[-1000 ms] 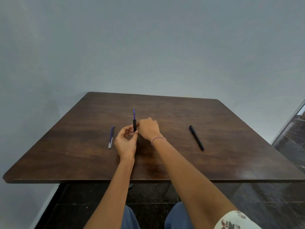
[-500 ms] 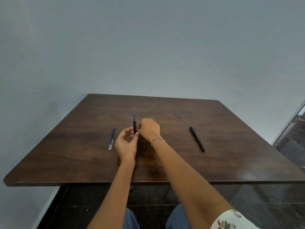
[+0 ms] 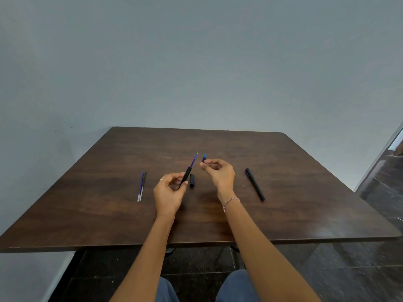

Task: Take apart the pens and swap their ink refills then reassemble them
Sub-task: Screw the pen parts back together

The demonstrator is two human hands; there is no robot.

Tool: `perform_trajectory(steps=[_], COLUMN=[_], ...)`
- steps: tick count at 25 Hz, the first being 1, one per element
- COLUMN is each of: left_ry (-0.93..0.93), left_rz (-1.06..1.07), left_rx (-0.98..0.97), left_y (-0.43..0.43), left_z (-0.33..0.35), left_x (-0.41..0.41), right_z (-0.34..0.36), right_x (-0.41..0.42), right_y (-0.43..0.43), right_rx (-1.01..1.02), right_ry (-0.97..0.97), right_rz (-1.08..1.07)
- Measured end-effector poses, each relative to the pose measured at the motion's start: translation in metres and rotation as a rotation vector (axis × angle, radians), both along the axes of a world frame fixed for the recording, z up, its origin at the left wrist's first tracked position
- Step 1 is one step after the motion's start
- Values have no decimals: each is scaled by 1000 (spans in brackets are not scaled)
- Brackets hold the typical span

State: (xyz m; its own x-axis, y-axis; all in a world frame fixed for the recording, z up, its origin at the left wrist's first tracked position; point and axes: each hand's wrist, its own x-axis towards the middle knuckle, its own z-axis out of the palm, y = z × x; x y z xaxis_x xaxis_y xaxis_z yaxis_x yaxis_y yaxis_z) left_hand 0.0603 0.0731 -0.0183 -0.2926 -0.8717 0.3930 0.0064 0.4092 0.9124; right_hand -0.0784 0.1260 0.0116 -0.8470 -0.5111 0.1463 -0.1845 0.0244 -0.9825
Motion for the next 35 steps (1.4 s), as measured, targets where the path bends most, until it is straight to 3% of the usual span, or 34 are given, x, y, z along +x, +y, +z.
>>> perform_trajectory(steps=[8,14,35], left_ry=[-69,-141,-253], left_rz=[-58,-111,-155], left_rx=[-47,-60,-118], left_y=[0,-2,5], left_z=[0,-3,2], left_x=[-2,-6,-4], right_z=[-21,-19,-13], right_x=[-9,-14,-11], right_y=[28,32,34], right_rx=[-335,-599,-729], right_ry=[-133,-379,-364], right_rz=[0,117,104])
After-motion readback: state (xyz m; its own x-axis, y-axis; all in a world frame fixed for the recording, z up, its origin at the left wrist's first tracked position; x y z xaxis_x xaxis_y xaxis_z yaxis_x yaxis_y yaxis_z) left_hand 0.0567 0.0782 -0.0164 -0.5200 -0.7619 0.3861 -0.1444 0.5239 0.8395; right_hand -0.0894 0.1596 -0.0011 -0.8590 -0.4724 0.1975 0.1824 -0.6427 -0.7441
